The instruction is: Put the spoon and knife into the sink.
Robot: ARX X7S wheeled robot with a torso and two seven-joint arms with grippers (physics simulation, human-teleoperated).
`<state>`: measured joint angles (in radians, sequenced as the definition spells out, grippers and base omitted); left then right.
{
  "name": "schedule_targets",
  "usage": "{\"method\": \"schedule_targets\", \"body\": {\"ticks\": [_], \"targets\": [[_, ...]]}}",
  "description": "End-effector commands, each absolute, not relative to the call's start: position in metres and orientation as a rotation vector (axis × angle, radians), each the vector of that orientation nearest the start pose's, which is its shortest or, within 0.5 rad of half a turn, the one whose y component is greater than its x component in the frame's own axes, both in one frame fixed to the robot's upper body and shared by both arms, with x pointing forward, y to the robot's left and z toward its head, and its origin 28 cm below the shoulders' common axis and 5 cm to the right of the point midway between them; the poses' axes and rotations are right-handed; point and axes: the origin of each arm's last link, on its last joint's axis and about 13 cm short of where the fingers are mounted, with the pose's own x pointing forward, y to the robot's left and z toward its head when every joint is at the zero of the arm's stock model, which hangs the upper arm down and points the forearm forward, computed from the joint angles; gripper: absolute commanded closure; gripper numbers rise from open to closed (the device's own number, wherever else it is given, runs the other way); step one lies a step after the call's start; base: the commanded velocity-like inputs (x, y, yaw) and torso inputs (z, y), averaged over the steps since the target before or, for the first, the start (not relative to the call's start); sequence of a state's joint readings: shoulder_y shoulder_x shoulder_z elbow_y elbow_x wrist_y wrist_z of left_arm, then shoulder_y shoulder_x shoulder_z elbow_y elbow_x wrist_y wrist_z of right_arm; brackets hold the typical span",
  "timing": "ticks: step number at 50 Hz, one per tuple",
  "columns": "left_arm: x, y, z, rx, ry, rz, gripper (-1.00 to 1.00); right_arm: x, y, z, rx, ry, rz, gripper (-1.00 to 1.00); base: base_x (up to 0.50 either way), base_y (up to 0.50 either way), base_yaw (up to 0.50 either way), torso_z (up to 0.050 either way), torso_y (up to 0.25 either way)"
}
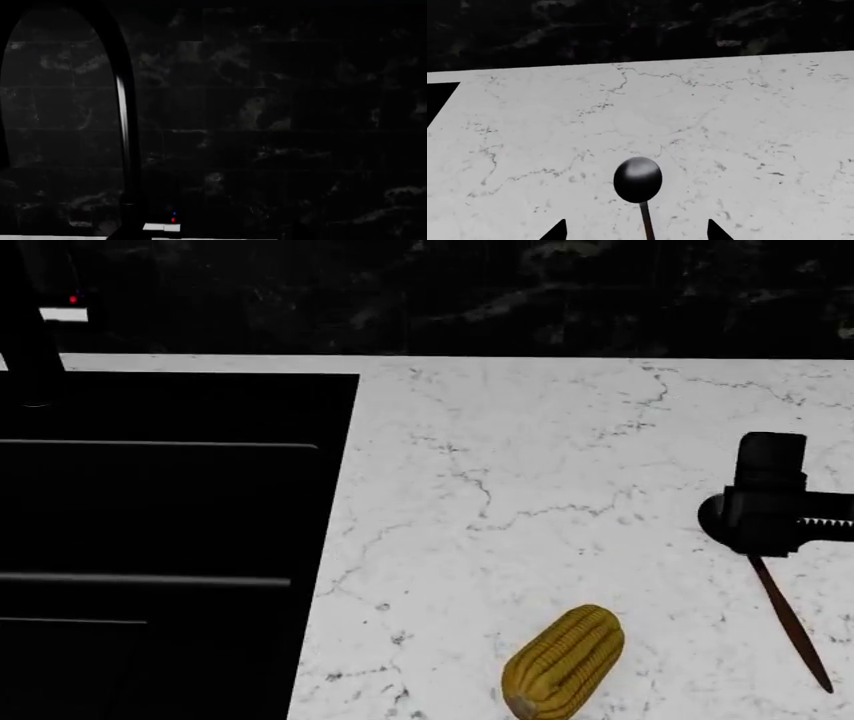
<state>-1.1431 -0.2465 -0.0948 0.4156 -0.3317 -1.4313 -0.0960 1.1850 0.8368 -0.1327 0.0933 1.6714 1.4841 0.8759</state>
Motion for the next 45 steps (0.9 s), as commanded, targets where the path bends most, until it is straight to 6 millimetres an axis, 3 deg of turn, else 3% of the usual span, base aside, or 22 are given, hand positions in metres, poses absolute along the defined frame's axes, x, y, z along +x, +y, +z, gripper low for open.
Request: {"method": "schedule_targets", "body": {"ticks": [1,24,30,38,45], "targets": [[0.287,0.258,0.318,-0.024,-0.128,0.032,-1.00,0.268,-0.234,0.288,0.074,0.519,-0.089,-1.00,0.00,0.00,0.00,0.000,0.000],[0.293,0.259,0.311,-0.035,-0.106,0.033,-1.00,0.312,-0.237,0.237,0.009,0.635,-0.103,-1.00,0.00,0.00,0.00,0.000,0.000],[0.292,0.259,0.310,-0.034,-0.104,0.035,-1.00,0.316,-0.235,0.226,-0.110,0.681,-0.117,-1.00,0.00,0.00,0.00,0.000,0.000],[0.291,0.258,0.310,-0.028,-0.105,0.035,-1.00,0.317,-0.234,0.219,-0.126,0.690,-0.098,-1.00,0.00,0.00,0.00,0.000,0.000],[0.291,0.256,0.311,-0.028,-0.104,0.032,-1.00,0.320,-0.225,0.194,-0.148,0.737,-0.046,-1.00,0.00,0.00,0.00,0.000,0.000]]}}
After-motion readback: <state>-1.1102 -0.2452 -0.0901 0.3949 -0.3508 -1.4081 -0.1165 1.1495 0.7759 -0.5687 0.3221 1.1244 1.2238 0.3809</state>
